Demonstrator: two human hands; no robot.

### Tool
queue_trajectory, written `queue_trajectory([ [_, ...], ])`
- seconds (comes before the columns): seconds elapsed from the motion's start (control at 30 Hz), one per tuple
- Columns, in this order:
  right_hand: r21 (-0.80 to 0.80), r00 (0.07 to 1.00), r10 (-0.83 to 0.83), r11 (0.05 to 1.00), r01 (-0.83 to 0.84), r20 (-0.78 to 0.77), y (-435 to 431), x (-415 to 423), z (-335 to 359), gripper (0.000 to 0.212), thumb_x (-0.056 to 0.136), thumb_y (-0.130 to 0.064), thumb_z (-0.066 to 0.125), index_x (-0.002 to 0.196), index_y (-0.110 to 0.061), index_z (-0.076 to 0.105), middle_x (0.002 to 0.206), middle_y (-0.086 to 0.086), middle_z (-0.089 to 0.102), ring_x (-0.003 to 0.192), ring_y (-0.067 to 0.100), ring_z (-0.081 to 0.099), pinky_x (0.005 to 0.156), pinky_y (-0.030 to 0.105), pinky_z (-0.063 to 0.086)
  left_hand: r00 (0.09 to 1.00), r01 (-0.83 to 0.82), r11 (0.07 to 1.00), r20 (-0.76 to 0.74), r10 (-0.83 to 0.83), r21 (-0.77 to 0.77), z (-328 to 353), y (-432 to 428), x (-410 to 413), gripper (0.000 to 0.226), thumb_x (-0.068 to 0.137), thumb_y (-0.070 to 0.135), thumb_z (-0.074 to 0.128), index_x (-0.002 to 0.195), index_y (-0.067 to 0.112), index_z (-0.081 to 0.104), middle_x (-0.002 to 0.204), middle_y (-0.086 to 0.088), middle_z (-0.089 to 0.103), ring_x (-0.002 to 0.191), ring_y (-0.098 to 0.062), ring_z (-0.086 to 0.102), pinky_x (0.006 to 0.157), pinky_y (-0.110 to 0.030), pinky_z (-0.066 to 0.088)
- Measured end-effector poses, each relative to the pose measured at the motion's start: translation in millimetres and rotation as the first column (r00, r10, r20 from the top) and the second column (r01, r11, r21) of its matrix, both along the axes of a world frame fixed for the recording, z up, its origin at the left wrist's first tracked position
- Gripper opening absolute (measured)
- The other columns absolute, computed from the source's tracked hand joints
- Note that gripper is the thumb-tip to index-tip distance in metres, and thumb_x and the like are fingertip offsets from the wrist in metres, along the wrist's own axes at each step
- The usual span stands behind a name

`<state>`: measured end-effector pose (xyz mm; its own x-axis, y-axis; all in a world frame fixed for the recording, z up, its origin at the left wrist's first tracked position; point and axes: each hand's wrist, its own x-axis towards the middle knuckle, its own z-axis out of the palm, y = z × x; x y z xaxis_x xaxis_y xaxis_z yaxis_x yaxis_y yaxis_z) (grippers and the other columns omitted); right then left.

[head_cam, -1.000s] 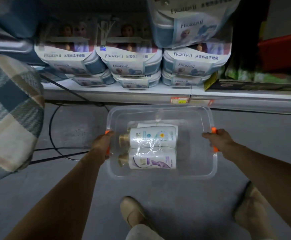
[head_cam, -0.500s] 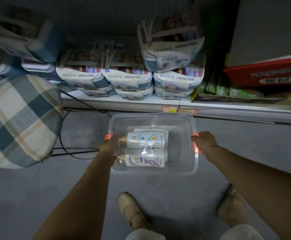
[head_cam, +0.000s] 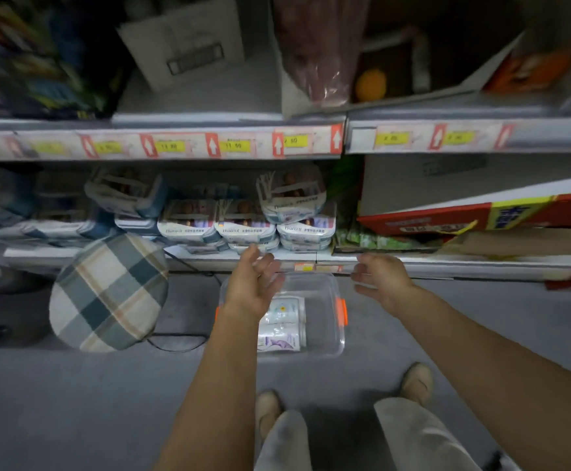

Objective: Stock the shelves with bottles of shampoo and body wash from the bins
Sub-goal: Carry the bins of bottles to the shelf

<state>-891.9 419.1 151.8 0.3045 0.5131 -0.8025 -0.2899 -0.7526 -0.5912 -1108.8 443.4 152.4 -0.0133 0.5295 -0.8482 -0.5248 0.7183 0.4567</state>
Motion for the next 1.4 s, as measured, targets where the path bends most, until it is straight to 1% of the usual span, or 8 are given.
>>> queue_trajectory([
  [0.07,0.062,0.999,-0.048,0.997,0.050,-0.024,-7,0,35,0.013,0.098,-0.015,0.056,0.110,-0.010,0.058,0.092,0.009,0.063,0.081,0.023,0.064,0.072,0.035,0.052,1.000,0.018,0.999,0.025,-0.019,0.033,39,0,9,0.038,0.103,0.037,0.050,0.136,0.016,0.051,0.128,-0.008,0.062,0.114,-0.024,0.061,0.092,-0.040,0.048],
  [0.13,0.132,0.994,-0.103,0.986,0.107,-0.034,-17,0,71,0.012,0.099,-0.015,0.054,0.110,-0.011,0.058,0.097,0.011,0.066,0.085,0.025,0.066,0.072,0.034,0.052,0.998,0.060,0.997,0.025,-0.062,0.049,72,-3,17,0.036,0.104,0.035,0.049,0.132,0.013,0.052,0.123,-0.007,0.064,0.110,-0.024,0.063,0.088,-0.040,0.049],
  [0.37,0.362,0.949,-0.289,0.878,0.314,-0.123,-55,13,177,0.005,0.100,-0.013,0.054,0.099,-0.013,0.060,0.091,0.011,0.068,0.078,0.023,0.068,0.077,0.036,0.055,0.963,0.248,0.944,0.052,-0.265,0.217,170,-13,62,0.022,0.103,0.033,0.050,0.109,0.014,0.059,0.109,-0.007,0.068,0.093,-0.020,0.067,0.085,-0.036,0.053],
  [0.6,0.498,0.892,-0.426,0.746,0.442,-0.154,-91,72,250,0.008,0.099,-0.016,0.056,0.105,-0.014,0.062,0.088,0.008,0.071,0.077,0.022,0.070,0.080,0.037,0.056,0.903,0.366,0.869,0.100,-0.418,0.332,242,-23,123,0.026,0.101,0.032,0.052,0.115,0.012,0.061,0.109,-0.009,0.070,0.101,-0.023,0.066,0.097,-0.041,0.050],
  [0.97,0.558,0.746,-0.643,0.559,0.613,-0.176,-152,251,293,0.018,0.097,-0.018,0.059,0.113,-0.010,0.063,0.093,0.010,0.072,0.084,0.024,0.071,0.083,0.040,0.056,0.762,0.578,0.705,0.039,-0.647,0.411,294,-39,318,0.019,0.097,0.030,0.058,0.108,0.015,0.063,0.098,-0.005,0.073,0.094,-0.021,0.069,0.085,-0.038,0.054],
  [1.13,0.540,0.655,-0.730,0.478,0.693,-0.193,-188,365,296,0.017,0.097,-0.020,0.058,0.112,-0.012,0.061,0.100,0.014,0.072,0.081,0.023,0.070,0.073,0.034,0.056,0.672,0.665,0.635,0.057,-0.738,0.393,304,-64,447,0.016,0.099,0.029,0.055,0.098,0.016,0.063,0.100,-0.006,0.072,0.094,-0.022,0.067,0.090,-0.039,0.053],
  [1.3,0.531,0.588,-0.791,0.431,0.730,-0.166,-228,469,306,0.013,0.099,-0.015,0.052,0.111,-0.012,0.057,0.080,0.007,0.070,0.068,0.020,0.068,0.068,0.033,0.053,0.561,0.730,0.562,0.128,-0.818,0.390,305,-97,564,0.018,0.099,0.031,0.051,0.096,0.016,0.062,0.095,-0.005,0.070,0.091,-0.021,0.066,0.089,-0.038,0.050],
  [1.4,0.527,0.552,-0.826,0.421,0.739,-0.115,-256,518,309,0.009,0.099,-0.015,0.052,0.106,-0.014,0.057,0.084,0.007,0.068,0.069,0.019,0.068,0.062,0.029,0.053,0.527,0.755,0.536,0.136,-0.839,0.379,304,-111,614,0.019,0.099,0.030,0.051,0.094,0.016,0.062,0.095,-0.005,0.070,0.089,-0.021,0.066,0.089,-0.038,0.051],
])
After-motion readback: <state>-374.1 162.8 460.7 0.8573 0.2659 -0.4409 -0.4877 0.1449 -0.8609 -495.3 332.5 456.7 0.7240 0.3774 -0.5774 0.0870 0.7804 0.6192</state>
